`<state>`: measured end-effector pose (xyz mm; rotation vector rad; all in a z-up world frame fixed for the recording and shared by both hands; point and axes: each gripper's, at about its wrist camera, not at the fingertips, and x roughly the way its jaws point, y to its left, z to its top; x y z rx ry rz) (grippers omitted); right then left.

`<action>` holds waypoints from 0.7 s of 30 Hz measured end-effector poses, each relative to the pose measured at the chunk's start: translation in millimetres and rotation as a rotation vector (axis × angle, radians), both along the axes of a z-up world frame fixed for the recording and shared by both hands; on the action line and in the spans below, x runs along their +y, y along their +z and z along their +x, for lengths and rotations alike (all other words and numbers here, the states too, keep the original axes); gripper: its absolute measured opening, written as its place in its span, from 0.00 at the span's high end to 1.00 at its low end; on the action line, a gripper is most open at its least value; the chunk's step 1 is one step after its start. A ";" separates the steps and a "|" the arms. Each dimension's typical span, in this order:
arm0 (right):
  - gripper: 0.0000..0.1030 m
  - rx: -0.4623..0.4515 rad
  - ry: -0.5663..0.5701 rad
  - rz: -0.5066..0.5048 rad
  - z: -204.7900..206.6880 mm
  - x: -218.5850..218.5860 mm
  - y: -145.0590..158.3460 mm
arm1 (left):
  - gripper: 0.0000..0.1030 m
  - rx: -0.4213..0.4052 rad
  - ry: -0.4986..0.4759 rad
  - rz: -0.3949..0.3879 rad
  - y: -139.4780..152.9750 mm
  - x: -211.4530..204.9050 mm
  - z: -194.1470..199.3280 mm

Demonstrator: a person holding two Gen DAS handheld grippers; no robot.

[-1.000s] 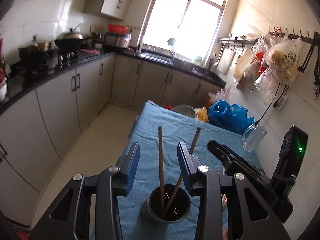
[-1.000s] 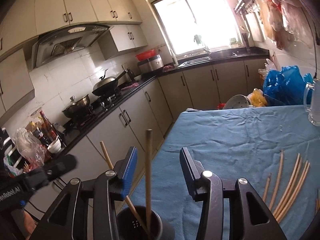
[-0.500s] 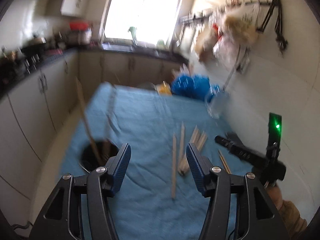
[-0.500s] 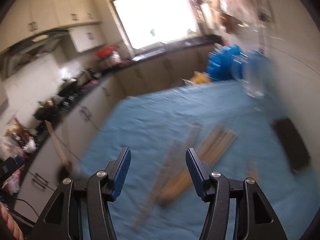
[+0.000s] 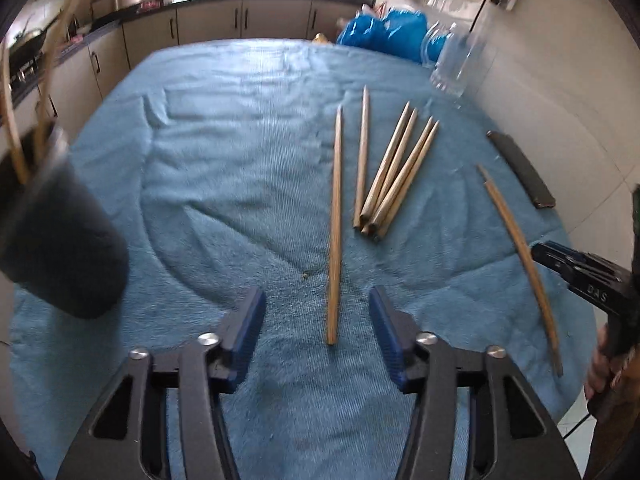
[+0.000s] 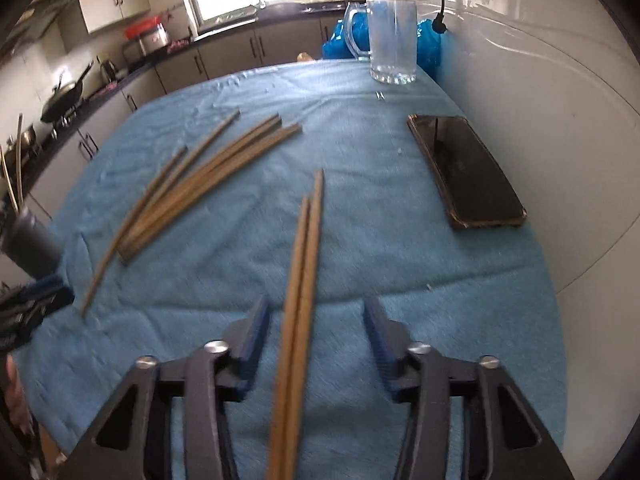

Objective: Organize utensils
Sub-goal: 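Grasp a wooden chopstick with the right tool while the left tool grasps another, then lift the held chopsticks with both tools off the towel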

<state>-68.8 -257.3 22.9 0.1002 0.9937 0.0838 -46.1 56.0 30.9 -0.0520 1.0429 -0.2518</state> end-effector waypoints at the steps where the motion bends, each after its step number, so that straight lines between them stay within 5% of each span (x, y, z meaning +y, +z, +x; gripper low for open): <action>1: 0.73 0.009 -0.006 -0.004 0.8 -0.6 -2.2 | 0.62 0.012 -0.001 -0.001 -3.7 -1.5 2.1; 8: 0.75 0.017 -0.015 0.036 3.1 -11.0 -9.3 | 0.66 0.003 -0.024 0.030 -10.9 -21.2 15.0; 10: 0.75 0.014 -0.010 0.049 8.1 -5.6 -7.6 | 0.94 -0.004 -0.006 0.072 -11.5 -24.9 18.9; 21: 0.75 0.003 0.010 0.103 21.1 5.0 -4.1 | 0.94 0.099 0.003 -0.024 -4.7 4.2 -16.4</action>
